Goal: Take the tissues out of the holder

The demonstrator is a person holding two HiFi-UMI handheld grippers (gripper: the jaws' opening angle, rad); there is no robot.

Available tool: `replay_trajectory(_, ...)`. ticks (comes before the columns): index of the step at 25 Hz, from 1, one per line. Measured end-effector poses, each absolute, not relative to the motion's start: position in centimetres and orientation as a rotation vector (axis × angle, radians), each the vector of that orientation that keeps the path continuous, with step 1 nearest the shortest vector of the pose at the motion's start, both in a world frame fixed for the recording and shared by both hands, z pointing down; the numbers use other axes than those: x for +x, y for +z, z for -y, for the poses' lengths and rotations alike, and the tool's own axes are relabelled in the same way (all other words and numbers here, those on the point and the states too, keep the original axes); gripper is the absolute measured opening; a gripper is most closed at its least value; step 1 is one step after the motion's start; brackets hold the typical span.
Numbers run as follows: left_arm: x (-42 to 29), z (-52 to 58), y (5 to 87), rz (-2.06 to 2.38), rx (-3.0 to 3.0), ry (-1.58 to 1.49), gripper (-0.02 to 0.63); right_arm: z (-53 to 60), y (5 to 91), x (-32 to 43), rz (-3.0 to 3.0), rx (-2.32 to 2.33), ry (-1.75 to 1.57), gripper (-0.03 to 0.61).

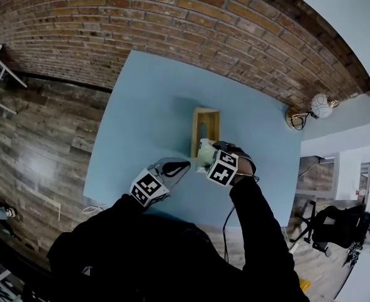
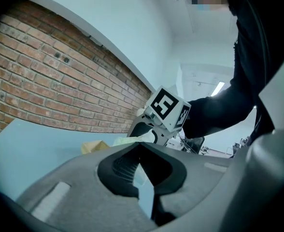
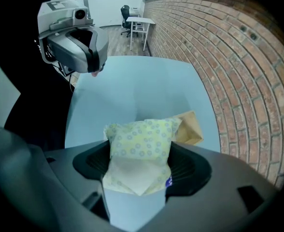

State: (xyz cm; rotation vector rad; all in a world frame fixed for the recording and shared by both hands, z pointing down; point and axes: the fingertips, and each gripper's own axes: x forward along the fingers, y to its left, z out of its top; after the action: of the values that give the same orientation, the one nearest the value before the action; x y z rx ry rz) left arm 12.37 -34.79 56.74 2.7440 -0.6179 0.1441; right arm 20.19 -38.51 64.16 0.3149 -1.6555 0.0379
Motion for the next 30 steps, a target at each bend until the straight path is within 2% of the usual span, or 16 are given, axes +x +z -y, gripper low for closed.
replay_trajectory(12, 14.6, 31.9, 58.6, 0.506, 2.807, 0.207, -0.006, 32.5, 65.4, 22.0, 1.65, 0.367, 0.11, 0.359)
replay_trajectory(30, 14.4, 32.0, 67.9, 0.5, 2.754, 0.412, -0.006, 30.3, 72.7, 19.7, 1.661, 0.337, 0.17, 0.36)
